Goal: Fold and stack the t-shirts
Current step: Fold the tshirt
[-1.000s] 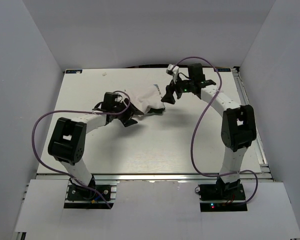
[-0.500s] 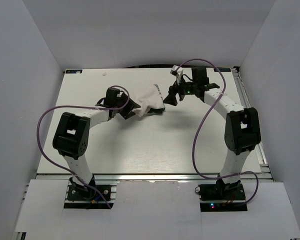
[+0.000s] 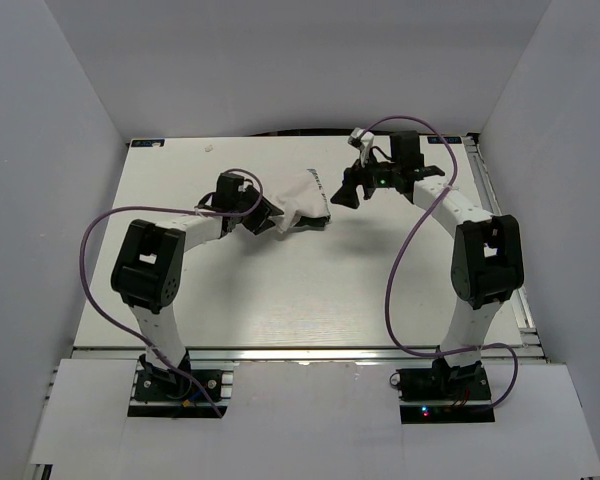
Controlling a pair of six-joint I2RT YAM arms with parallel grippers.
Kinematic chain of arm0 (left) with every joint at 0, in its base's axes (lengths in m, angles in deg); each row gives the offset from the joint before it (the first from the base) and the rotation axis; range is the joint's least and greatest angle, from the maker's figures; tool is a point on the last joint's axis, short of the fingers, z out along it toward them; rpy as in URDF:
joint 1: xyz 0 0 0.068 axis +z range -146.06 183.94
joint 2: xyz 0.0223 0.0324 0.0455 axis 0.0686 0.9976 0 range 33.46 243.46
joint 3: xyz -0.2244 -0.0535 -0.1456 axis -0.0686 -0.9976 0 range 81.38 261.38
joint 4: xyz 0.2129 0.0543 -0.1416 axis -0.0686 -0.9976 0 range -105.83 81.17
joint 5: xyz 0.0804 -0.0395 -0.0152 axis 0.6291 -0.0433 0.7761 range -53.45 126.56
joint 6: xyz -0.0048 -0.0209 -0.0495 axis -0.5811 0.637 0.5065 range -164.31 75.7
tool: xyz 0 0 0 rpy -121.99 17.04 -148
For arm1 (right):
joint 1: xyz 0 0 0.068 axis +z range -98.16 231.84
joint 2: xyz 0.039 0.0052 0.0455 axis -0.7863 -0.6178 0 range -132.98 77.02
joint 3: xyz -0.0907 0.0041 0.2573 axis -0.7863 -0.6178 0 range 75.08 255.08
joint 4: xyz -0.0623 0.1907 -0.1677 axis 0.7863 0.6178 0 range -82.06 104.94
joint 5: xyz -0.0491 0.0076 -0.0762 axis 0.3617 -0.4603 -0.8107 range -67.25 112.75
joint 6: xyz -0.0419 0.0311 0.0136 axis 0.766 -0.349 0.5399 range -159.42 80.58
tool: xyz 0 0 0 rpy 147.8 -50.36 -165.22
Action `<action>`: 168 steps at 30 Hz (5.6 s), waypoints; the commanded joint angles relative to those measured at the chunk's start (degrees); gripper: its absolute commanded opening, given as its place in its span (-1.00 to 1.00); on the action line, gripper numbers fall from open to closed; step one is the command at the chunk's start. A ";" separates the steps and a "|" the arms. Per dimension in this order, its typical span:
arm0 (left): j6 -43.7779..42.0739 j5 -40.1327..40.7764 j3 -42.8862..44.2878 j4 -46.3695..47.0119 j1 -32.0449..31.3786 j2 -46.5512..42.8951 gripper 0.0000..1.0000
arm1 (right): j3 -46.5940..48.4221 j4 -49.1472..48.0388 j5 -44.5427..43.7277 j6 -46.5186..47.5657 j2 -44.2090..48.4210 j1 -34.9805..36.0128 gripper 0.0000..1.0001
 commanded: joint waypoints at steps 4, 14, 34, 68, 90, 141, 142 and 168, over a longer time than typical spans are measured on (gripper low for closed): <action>0.34 -0.14 1.69 0.51 -0.83 1.32 0.03 | -0.85 -2.58 1.68 -1.19 3.09 -0.39 0.72; -0.10 -1.37 1.51 3.76 -0.83 0.97 -0.46 | -1.73 -3.02 1.77 -1.63 3.45 -0.65 0.72; -9.67 2.94 3.62 -6.96 1.01 -6.85 -0.87 | -0.33 -2.58 -6.40 -5.40 1.51 -0.92 0.69; -24.25 -5.15 9.42 -10.11 6.38 -2.81 -0.90 | 13.48 -1.70 -0.07 -23.25 -22.04 7.08 -0.22; -45.10 2.41 13.03 -22.25 6.55 -0.35 -0.89 | 12.69 1.20 -5.00 -22.37 -25.56 7.52 -0.29; 12.64 -1.98 -31.71 47.97 7.17 -8.26 0.10 | 13.83 2.34 -3.95 -21.58 -25.56 7.61 -0.25; 13.34 -1.98 -31.71 48.15 7.17 -7.74 0.10 | 13.83 2.34 -3.95 -21.49 -25.56 7.61 -0.25; 31.19 1.36 -28.90 49.82 5.15 -0.79 0.12 | 14.09 2.08 -3.95 -21.67 -25.56 7.52 -0.25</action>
